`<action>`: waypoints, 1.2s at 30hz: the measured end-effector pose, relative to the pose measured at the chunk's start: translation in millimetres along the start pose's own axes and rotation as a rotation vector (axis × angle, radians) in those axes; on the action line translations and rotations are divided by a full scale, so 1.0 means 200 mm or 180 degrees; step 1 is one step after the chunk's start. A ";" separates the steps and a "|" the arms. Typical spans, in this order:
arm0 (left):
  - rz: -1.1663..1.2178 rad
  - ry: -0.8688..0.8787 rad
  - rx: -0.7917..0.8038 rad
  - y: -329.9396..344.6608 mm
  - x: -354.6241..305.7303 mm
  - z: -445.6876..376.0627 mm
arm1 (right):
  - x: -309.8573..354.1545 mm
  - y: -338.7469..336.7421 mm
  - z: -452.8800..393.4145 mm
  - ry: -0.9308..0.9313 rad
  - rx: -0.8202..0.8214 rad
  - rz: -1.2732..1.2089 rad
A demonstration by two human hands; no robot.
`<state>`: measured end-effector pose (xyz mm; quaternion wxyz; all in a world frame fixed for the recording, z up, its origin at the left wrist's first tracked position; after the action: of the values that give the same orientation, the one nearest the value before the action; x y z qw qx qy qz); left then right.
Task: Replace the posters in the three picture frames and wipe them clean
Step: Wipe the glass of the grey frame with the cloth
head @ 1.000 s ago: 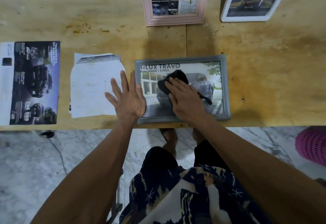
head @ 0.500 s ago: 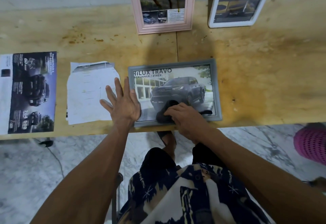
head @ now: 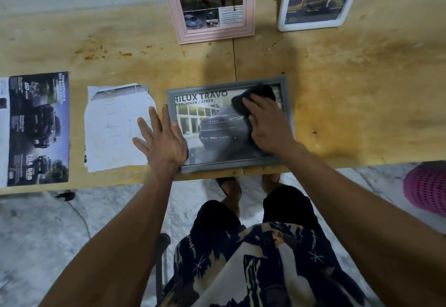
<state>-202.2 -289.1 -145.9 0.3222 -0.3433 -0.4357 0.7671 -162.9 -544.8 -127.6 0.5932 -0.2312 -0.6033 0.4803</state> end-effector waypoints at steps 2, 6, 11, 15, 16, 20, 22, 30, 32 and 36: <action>0.0020 0.0016 -0.0032 0.00 0.00 0.00 | 0.04 0.02 0.07 -0.0052 0.0046 -0.0046; 0.0028 0.0023 -0.0043 -0.01 0.00 0.01 | 0.08 0.05 0.20 -0.0267 0.0090 0.0024; 0.0061 0.0023 -0.0017 -0.01 -0.01 0.01 | 0.11 0.07 0.32 -0.0510 -0.0027 0.0118; 0.0057 0.0031 -0.0002 -0.01 0.00 0.01 | 0.08 0.05 0.32 -0.0569 0.0507 0.0108; 0.0059 0.0029 0.0014 -0.01 0.00 0.01 | 0.08 0.02 0.29 -0.0488 0.0729 -0.0010; 0.0028 0.0035 0.0036 -0.01 0.00 0.00 | 0.06 -0.21 0.09 0.0003 0.0325 -0.0628; 0.0030 0.0038 0.0028 -0.01 0.00 0.00 | 0.03 -0.28 -0.03 -0.0004 0.0007 -0.0336; 0.0044 0.0040 -0.0003 -0.01 0.01 0.01 | 0.00 -0.17 0.04 -0.0582 0.0292 0.0672; 0.0052 0.0032 -0.0028 -0.01 0.00 0.01 | 0.03 -0.17 0.14 -0.0749 -0.0043 0.0828; 0.0069 0.0018 -0.0027 -0.01 -0.01 0.02 | 0.02 -0.08 0.28 -0.0362 0.0167 0.0396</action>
<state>-203.3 -290.8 -141.4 0.3137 -0.3516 -0.4343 0.7677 -210.4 -566.1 -102.4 0.5329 -0.2250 -0.6077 0.5442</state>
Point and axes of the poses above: each hand's wrist, its own z-axis away from the middle knuckle, its own y-axis out of the palm, x = y × z, the point moved 2 cm from there along -z, towards the middle knuckle, and after that the axes turned 6 degrees about -y, right-handed, at the moved point
